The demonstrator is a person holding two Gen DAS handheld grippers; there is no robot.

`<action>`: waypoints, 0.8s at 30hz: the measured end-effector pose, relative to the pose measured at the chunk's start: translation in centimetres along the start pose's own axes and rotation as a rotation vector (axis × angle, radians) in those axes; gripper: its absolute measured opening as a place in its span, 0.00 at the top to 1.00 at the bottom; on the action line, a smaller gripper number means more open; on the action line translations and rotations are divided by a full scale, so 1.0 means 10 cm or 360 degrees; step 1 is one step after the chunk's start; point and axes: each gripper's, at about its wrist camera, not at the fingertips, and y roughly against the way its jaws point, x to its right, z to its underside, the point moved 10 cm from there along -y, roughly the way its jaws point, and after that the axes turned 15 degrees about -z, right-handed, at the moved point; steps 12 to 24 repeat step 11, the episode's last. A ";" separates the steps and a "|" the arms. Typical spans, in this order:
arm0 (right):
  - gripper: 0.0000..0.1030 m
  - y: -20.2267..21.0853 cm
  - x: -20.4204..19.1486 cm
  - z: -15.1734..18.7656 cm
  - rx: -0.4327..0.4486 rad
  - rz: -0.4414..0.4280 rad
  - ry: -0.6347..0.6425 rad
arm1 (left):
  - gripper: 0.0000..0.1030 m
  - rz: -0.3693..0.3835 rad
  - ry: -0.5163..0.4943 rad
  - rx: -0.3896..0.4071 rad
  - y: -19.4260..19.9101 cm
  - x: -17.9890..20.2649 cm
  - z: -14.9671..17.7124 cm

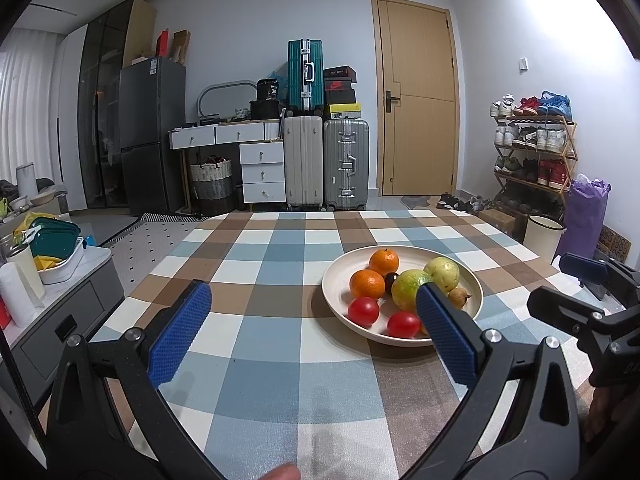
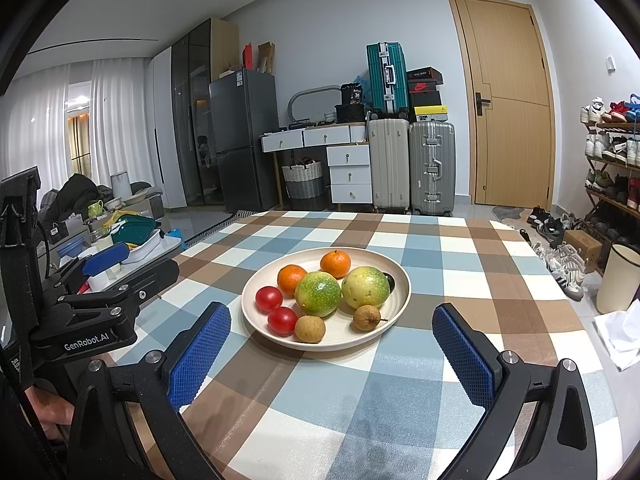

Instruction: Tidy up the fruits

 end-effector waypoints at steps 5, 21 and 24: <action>0.00 0.00 0.00 0.00 0.0000 0.0000 0.0000 | 0.01 0.0001 0.0000 0.0001 0.00 0.00 0.00; 0.00 0.00 0.00 0.00 0.0001 0.0000 0.0000 | 0.01 0.0001 0.0005 0.0002 0.00 -0.01 0.00; 0.00 0.00 0.00 0.00 0.0001 0.0000 0.0000 | 0.01 0.0001 0.0005 0.0002 0.00 -0.01 0.00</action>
